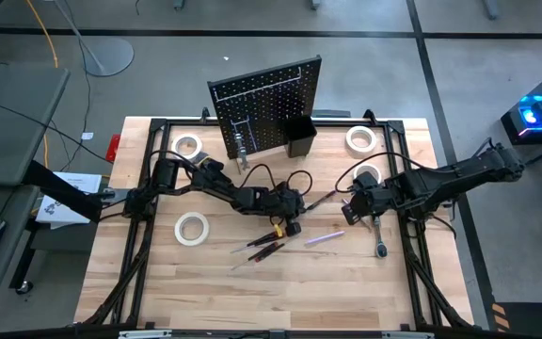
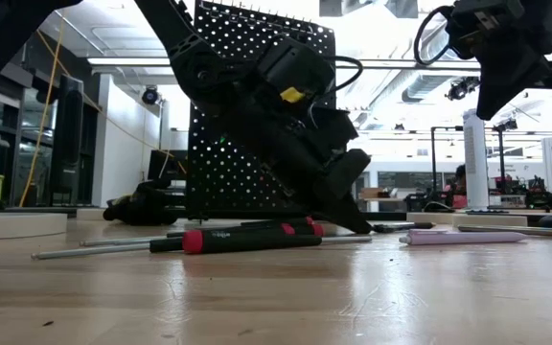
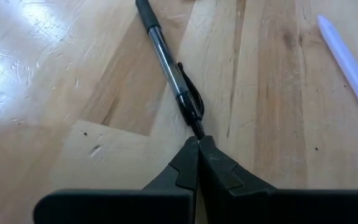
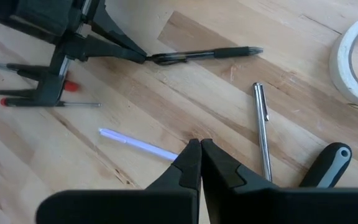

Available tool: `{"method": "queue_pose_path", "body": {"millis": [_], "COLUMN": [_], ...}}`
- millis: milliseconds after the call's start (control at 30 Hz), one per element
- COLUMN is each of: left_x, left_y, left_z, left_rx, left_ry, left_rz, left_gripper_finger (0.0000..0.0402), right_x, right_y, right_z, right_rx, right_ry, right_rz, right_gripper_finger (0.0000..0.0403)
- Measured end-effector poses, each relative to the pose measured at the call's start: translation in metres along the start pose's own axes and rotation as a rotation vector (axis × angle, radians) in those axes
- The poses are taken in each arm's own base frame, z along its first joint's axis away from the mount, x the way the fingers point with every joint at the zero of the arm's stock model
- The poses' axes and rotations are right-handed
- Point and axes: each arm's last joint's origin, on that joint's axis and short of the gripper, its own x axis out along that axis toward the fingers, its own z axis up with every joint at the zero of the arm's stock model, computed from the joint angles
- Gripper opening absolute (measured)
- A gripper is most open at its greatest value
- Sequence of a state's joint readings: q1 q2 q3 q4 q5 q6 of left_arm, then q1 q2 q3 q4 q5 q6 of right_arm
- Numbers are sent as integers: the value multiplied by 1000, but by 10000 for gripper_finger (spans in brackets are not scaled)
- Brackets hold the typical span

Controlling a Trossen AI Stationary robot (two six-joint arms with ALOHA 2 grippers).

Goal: Hang tools onto peg board
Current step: Put the black pen into the black bin on the peg board

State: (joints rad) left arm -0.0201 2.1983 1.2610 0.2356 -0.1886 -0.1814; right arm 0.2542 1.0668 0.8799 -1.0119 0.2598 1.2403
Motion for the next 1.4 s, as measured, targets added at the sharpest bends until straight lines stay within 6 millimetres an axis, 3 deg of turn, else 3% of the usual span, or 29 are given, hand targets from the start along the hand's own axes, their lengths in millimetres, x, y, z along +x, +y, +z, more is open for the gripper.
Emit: {"method": "queue_pose_path", "body": {"millis": [167,333,600,867,1100,1400], "left_x": [-2,-12,-10,5,5,-8], "left_y": [1,1,1,4,4,4], "left_z": [2,15,22,3,4,27], "left_rx": [-1,9,6,20,28,6], "left_ry": [-4,-47,-133,-64,-77,-198], "left_rz": [2,6,-4,0,1,3], "left_gripper_finger": [0,0,0,0,0,0], "right_x": [6,13,15,15,15,15], "right_y": [-2,-3,-4,-4,-4,-4], "right_z": [9,15,18,18,18,18], "right_rx": [77,39,22,19,24,20], "right_ry": [-25,-9,14,15,15,14], "right_rz": [-43,-72,-76,-78,-76,-78], "right_gripper_finger": [0,0,0,0,0,0]}}
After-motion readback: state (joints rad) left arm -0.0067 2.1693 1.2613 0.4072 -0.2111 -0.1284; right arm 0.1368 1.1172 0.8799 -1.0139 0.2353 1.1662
